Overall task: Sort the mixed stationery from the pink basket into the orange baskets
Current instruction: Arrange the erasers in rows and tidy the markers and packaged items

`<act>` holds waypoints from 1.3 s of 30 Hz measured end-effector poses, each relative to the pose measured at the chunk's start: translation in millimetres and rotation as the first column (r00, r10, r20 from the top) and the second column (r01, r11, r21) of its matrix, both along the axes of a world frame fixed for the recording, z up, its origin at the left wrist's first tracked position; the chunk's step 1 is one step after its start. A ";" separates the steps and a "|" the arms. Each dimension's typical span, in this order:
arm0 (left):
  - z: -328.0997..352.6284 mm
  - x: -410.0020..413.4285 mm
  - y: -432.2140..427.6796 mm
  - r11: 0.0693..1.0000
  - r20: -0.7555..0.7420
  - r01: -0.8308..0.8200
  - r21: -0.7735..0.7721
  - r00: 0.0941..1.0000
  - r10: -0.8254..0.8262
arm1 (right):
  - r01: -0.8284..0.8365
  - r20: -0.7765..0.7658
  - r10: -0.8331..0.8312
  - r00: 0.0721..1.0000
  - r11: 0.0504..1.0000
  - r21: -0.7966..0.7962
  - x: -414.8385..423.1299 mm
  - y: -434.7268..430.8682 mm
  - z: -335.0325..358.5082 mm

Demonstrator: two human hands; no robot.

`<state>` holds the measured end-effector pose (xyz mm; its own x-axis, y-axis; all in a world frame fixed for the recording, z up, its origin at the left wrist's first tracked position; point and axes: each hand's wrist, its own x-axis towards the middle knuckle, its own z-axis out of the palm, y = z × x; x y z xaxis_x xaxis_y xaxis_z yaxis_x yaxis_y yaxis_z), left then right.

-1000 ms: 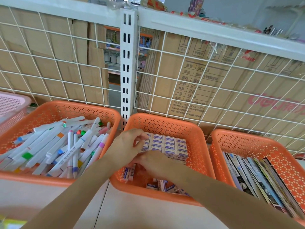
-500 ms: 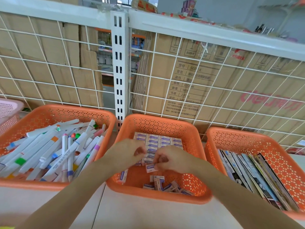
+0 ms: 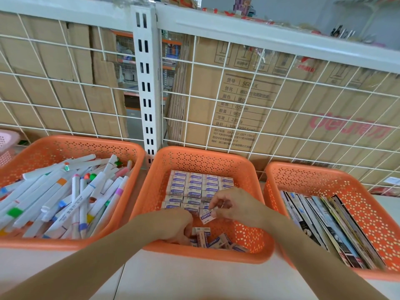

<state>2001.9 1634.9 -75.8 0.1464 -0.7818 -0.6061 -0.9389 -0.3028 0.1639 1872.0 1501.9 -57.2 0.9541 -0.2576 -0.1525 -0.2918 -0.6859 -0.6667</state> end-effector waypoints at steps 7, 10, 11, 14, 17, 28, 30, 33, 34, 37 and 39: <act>-6.1 3.5 5.3 0.987 -0.250 -0.122 -0.102 0.964 0.093 | 0.021 0.018 -0.022 1.000 1.000 0.017 2.4 4.1 0.9; 2.5 13.4 9.8 0.956 -0.286 -0.206 -0.210 0.948 0.142 | 0.078 0.054 -0.081 0.995 0.996 0.054 1.1 2.5 2.0; 5.7 17.7 12.6 0.933 -0.295 -0.249 -0.260 0.940 0.169 | 0.098 0.048 -0.102 0.994 0.992 0.073 0.0 1.2 3.2; 10.6 27.2 19.2 0.807 -0.443 -0.438 -0.397 0.861 0.249 | 0.118 -0.015 -0.117 0.993 0.985 0.129 -1.9 -0.2 7.1; 14.6 23.1 21.6 0.724 -0.695 -0.606 -0.330 0.675 0.247 | 0.104 -0.024 -0.101 0.995 0.962 0.251 0.3 7.6 10.7; 17.2 7.4 11.5 0.661 -0.809 -0.713 -0.235 0.520 0.273 | 0.263 0.153 -0.376 0.914 0.835 0.483 8.1 25.9 16.8; 16.9 4.6 9.9 0.622 -0.807 -0.748 -0.233 0.506 0.306 | 0.291 0.189 -0.424 0.886 0.824 0.485 8.8 28.5 16.4; 17.6 0.5 8.2 0.584 -0.873 -0.797 -0.154 0.387 0.297 | 0.316 0.231 -0.489 0.841 0.791 0.525 10.1 31.4 16.0; 18.2 -1.1 7.4 0.572 -0.893 -0.810 -0.127 0.345 0.290 | 0.313 0.241 -0.502 0.831 0.779 0.543 10.1 32.1 15.8; 18.2 -1.8 5.6 0.488 -0.915 -0.865 -0.120 0.287 0.285 | 0.286 0.238 -0.501 0.832 0.755 0.590 8.3 33.2 15.4; 17.9 -0.3 4.4 0.413 -0.930 -0.902 -0.129 0.255 0.266 | 0.289 0.194 -0.502 0.843 0.727 0.623 6.8 34.4 14.3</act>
<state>2001.5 1639.3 -57.9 0.5303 -0.8118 -0.2444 0.0907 -0.2322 0.9684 1878.8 1536.3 -42.9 0.7988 -0.5948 -0.0905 -0.1413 -0.0392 -0.9892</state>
